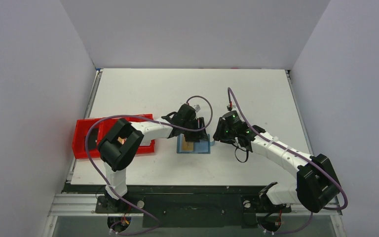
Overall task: Take the credit cards out of the card holder
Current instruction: Remove the credit card from the card holder.
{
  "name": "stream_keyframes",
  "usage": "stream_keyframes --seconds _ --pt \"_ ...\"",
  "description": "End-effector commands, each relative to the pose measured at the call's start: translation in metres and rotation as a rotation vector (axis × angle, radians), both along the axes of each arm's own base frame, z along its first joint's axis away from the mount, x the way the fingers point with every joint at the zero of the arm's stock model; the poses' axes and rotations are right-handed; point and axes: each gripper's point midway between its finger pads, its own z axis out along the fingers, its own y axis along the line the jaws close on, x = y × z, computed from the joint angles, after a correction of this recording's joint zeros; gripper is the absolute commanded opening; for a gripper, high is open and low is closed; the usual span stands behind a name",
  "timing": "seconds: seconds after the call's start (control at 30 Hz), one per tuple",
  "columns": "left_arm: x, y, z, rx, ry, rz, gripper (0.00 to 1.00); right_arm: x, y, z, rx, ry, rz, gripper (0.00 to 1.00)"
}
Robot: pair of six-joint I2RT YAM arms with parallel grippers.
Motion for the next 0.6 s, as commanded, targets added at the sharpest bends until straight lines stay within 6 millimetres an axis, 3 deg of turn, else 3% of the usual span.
stream_keyframes --seconds 0.0,0.37,0.57 --pt "0.011 -0.018 0.029 -0.077 -0.066 -0.019 0.53 0.005 -0.006 0.013 0.001 -0.046 -0.024 0.35" --pt "0.018 0.002 0.060 -0.054 -0.139 0.016 0.56 0.009 0.003 0.020 0.025 -0.045 0.002 0.35" --pt "0.026 0.031 0.074 -0.008 -0.187 0.066 0.56 0.012 0.019 0.029 0.063 -0.044 0.037 0.35"
